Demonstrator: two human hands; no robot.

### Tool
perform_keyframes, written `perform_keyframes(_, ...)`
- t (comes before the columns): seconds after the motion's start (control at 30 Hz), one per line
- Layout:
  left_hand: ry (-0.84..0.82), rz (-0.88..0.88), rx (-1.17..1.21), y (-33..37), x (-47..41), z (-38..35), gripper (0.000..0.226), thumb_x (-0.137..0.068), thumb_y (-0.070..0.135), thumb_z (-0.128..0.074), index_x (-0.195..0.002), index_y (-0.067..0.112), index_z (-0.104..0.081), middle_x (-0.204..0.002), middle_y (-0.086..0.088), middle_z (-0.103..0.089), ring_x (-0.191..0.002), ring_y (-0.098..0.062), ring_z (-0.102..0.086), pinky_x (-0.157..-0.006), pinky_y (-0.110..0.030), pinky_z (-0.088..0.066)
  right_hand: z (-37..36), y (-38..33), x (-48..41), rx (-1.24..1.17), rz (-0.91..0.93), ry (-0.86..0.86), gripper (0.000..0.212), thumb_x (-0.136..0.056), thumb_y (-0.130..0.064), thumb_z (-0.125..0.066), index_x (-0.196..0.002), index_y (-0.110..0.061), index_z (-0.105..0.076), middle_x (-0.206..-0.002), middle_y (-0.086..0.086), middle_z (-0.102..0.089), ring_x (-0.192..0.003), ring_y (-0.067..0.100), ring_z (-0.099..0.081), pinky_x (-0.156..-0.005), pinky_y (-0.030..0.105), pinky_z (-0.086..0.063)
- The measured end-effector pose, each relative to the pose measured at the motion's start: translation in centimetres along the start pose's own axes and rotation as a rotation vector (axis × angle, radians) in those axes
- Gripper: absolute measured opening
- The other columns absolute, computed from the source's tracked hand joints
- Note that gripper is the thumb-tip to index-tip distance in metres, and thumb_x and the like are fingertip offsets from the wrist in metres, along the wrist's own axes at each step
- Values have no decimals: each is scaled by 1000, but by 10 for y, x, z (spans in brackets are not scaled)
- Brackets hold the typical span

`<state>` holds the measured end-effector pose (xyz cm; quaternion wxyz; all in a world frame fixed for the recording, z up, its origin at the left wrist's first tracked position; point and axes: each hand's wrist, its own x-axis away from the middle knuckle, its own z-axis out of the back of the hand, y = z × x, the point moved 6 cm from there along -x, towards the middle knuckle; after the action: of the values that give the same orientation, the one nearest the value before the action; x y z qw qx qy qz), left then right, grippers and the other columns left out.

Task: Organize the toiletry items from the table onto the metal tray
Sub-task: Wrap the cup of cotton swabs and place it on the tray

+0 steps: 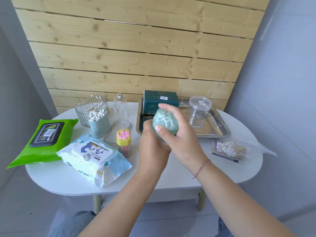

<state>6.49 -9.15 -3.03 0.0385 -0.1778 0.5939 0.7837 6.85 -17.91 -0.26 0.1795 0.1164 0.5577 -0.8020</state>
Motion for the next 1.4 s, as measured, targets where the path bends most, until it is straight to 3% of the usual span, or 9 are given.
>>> perform_keyframes(0.13,-315,176,148,-9,-8,-9,37,-73,19,-73,-104,13,-54,-85,4,-63,-74,-10,-61,-63,-15,-52,15,9,-8,-189,-157,-205,47,-80,-30,-67,-126,-31,-55,-119,-2,-61,-109,12,-59,-101,42,-47)
perform_keyframes(0.23,-645,233,372,-4,1,-20,30,-74,16,-70,-103,15,-61,-83,1,-61,-76,-10,-59,-67,-25,-54,23,8,-6,-339,-203,-293,41,-83,-23,-66,-122,-27,-57,-98,3,-64,-86,25,-63,-73,51,-52)
perform_keyframes(0.33,-615,196,362,-3,-1,-20,26,-74,16,-66,-99,15,-61,-79,2,-59,-74,-9,-57,-70,-24,-55,20,6,-6,-306,-172,-254,36,-84,-21,-66,-118,-24,-57,-93,5,-61,-77,26,-63,-54,51,-52)
perform_keyframes(0.53,-351,233,181,-22,-9,-16,44,-75,26,-76,-108,17,-48,-100,-3,-61,-86,-13,-61,-74,-28,-54,23,18,-12,-76,-165,-265,50,-82,-24,-70,-126,-38,-51,-120,-11,-59,-112,12,-59,-98,38,-50)
perform_keyframes(0.7,-394,237,97,-24,-27,-44,55,-67,50,-72,-115,30,-55,-119,-3,-55,-101,-11,-58,-84,-29,-51,55,37,-33,143,-234,-224,65,-77,-25,-76,-132,-37,-44,-126,-11,-56,-112,10,-58,-97,31,-49)
perform_keyframes(0.87,-385,208,0,-12,-68,-89,48,-82,27,-68,-128,27,-55,-122,3,-51,-107,-12,-50,-80,-23,-39,118,82,-68,357,-344,-93,71,-69,-24,-80,-131,-28,-45,-125,-3,-52,-113,17,-52,-83,24,-44)
perform_keyframes(0.97,-446,266,89,-12,-86,-126,38,-86,11,-60,-121,25,-60,-115,1,-58,-98,-15,-57,-81,-25,-46,150,114,-87,356,-373,-63,72,-68,-16,-81,-130,-23,-47,-131,0,-52,-119,20,-50,-89,27,-41)
perform_keyframes(1.13,-535,403,135,-32,-103,-173,50,-90,2,-47,-138,16,-47,-137,-2,-52,-122,-22,-53,-108,-40,-40,178,158,-105,417,-441,-24,76,-69,-16,-81,-134,-18,-43,-127,0,-50,-116,17,-48,-90,27,-38)
perform_keyframes(1.4,-603,488,185,-50,-97,-198,49,-91,-3,-42,-135,16,-49,-140,-2,-48,-123,-19,-51,-109,-39,-38,181,199,-104,512,-543,-85,86,-66,-23,-83,-138,-15,-37,-133,8,-51,-120,25,-50,-102,39,-42)
